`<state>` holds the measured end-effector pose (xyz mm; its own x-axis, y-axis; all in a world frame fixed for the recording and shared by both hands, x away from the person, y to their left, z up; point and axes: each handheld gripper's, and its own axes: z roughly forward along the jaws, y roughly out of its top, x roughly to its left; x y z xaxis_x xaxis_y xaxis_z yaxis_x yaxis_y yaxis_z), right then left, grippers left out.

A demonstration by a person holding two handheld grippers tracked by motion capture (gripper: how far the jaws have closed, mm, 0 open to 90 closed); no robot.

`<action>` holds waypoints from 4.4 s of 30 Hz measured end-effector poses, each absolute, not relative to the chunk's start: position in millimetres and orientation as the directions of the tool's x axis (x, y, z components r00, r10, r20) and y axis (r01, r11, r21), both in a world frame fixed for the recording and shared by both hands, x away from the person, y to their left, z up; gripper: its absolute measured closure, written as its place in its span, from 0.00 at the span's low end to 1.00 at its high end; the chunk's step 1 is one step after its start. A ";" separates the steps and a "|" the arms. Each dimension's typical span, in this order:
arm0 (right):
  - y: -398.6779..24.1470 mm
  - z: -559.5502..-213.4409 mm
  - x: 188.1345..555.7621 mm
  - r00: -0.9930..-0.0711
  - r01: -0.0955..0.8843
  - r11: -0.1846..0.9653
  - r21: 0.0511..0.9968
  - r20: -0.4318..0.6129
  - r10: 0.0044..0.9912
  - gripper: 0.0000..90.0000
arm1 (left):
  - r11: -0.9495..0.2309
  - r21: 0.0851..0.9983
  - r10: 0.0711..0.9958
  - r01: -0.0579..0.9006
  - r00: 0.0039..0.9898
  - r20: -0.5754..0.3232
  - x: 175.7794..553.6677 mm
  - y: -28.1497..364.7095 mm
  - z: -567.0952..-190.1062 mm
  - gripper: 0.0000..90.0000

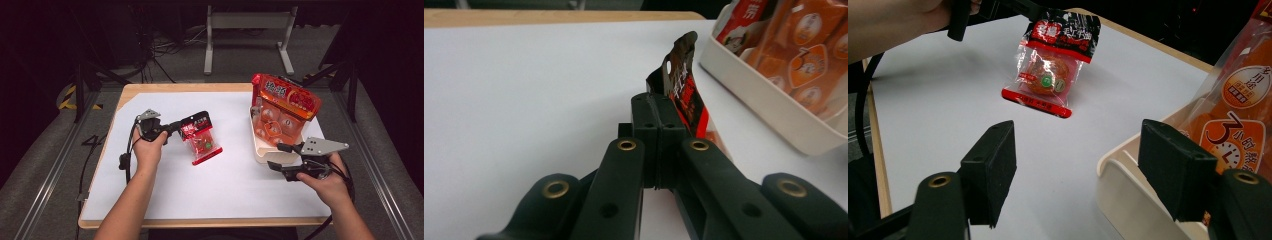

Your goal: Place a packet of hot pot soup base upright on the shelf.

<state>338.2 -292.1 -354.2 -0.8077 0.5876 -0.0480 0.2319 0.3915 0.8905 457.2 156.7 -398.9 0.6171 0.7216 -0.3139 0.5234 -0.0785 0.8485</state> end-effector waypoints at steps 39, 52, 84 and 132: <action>-269.4 -335.8 354.4 -0.835 0.184 0.379 0.907 -0.060 0.548 0.53 | -0.211 0.957 0.509 0.199 0.858 -0.066 376.9 116.3 -315.9 1.00; -241.9 -324.0 376.9 -0.873 0.111 0.367 0.924 -0.086 0.481 0.58 | -0.225 0.963 0.378 0.149 0.924 -0.055 360.0 90.3 -305.1 1.00; -258.3 -284.9 359.2 -0.848 0.019 0.493 0.870 -0.247 0.468 1.00 | -0.176 0.978 0.359 0.111 0.932 -0.041 379.7 61.6 -300.3 1.00; -306.5 -253.2 361.0 -0.715 0.052 0.556 0.830 -0.358 0.601 1.00 | -0.211 0.974 0.369 0.086 0.930 -0.002 418.3 -10.6 -292.2 1.00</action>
